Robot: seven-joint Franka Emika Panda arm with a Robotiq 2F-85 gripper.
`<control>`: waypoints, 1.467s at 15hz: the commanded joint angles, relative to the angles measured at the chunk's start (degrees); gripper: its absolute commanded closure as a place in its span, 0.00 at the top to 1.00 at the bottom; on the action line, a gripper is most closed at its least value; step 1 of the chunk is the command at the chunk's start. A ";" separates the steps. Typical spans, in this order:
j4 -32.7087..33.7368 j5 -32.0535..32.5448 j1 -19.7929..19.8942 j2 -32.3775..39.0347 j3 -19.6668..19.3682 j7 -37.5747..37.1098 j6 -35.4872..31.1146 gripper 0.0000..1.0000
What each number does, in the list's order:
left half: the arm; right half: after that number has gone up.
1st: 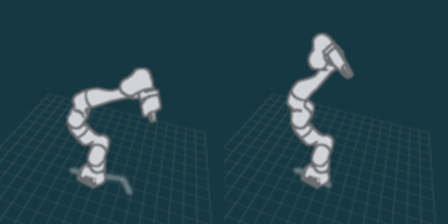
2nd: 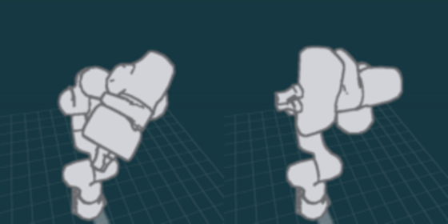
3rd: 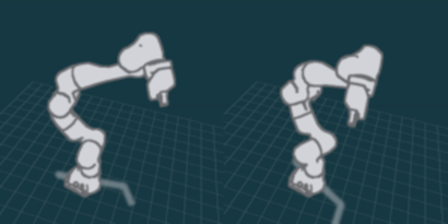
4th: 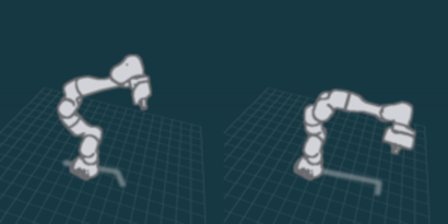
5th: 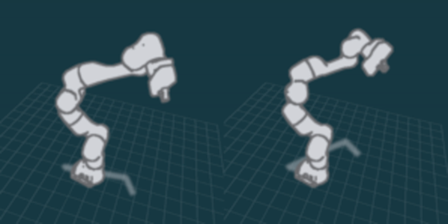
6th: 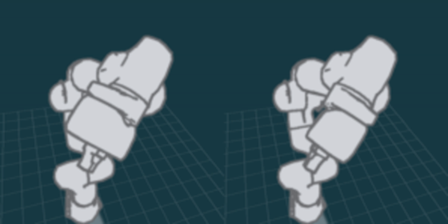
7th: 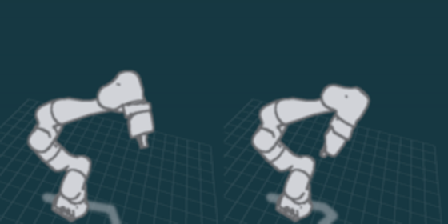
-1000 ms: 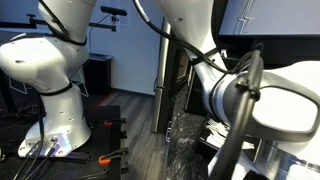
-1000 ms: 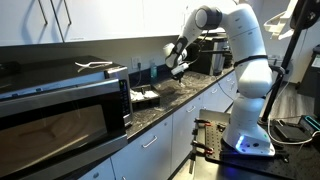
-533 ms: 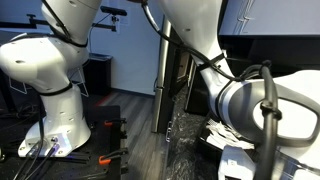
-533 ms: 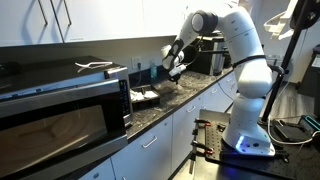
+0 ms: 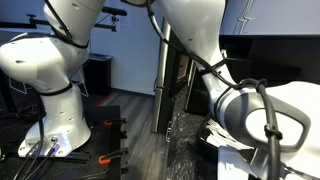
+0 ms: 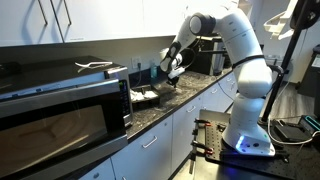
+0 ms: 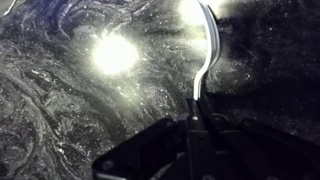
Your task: Pick up the fork in the tray and put it on the table
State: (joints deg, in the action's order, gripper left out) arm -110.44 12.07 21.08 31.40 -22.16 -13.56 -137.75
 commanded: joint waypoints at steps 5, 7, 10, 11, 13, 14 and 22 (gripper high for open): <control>0.91 -0.76 -0.06 0.29 0.02 3.17 1.39 0.01; 0.48 -0.49 -0.39 -0.15 -0.15 2.81 1.20 0.29; -0.34 0.08 -0.88 -1.05 -0.42 2.54 0.75 0.40; -0.73 0.30 -1.12 -1.48 -0.50 2.43 0.52 0.49; -1.73 0.91 -1.75 -2.57 -0.77 2.11 -0.11 0.62; -2.51 1.57 -2.47 -3.42 -1.14 1.31 -0.49 0.71; -8.82 5.05 -8.04 -13.14 -2.63 -5.32 4.37 1.00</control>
State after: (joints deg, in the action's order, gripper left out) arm -115.11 15.85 15.00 24.08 -24.11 -16.15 -136.60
